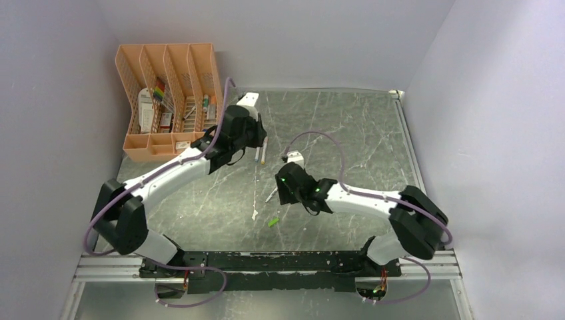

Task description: Insert the pens into the pen caps

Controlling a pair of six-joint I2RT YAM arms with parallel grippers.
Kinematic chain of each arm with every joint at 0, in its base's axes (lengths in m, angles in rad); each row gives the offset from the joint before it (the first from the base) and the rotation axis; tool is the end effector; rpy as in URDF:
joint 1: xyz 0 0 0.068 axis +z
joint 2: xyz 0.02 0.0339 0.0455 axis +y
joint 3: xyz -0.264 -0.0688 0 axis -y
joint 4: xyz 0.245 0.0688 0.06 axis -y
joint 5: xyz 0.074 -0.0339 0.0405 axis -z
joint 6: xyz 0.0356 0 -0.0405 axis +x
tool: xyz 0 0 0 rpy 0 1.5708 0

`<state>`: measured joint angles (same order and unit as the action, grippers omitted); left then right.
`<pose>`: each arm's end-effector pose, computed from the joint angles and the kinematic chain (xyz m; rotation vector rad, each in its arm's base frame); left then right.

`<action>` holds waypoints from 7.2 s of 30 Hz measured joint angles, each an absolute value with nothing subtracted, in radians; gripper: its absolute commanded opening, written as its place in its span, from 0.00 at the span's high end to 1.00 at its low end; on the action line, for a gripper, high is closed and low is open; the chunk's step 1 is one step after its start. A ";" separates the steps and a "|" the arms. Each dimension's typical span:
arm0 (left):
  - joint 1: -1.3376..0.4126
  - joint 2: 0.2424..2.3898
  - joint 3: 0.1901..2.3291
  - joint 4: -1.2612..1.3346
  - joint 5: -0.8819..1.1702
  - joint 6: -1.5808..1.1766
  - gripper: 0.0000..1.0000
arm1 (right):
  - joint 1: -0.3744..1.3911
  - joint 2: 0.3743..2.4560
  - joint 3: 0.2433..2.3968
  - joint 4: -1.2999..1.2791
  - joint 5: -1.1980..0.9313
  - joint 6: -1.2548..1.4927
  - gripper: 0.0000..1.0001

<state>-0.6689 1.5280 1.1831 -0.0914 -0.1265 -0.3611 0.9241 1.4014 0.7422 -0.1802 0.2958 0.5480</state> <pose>0.2841 -0.2189 0.3047 0.2316 2.0303 -0.5282 0.1758 0.2157 0.1907 -0.3125 2.3708 0.3501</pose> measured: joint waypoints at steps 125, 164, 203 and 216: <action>-0.579 1.184 0.620 1.089 0.482 -0.623 0.93 | 0.780 0.886 0.392 0.665 0.115 1.076 0.35; -0.665 1.179 0.567 1.068 0.340 -0.407 0.93 | 0.672 1.355 0.472 1.350 -0.121 1.510 0.42; -0.714 1.133 0.601 1.066 0.247 -0.219 0.93 | 0.669 1.486 0.607 1.319 -0.111 1.565 0.57; -0.738 1.183 0.602 1.113 0.206 -0.191 0.61 | 0.640 1.506 0.608 1.404 -0.070 1.704 1.00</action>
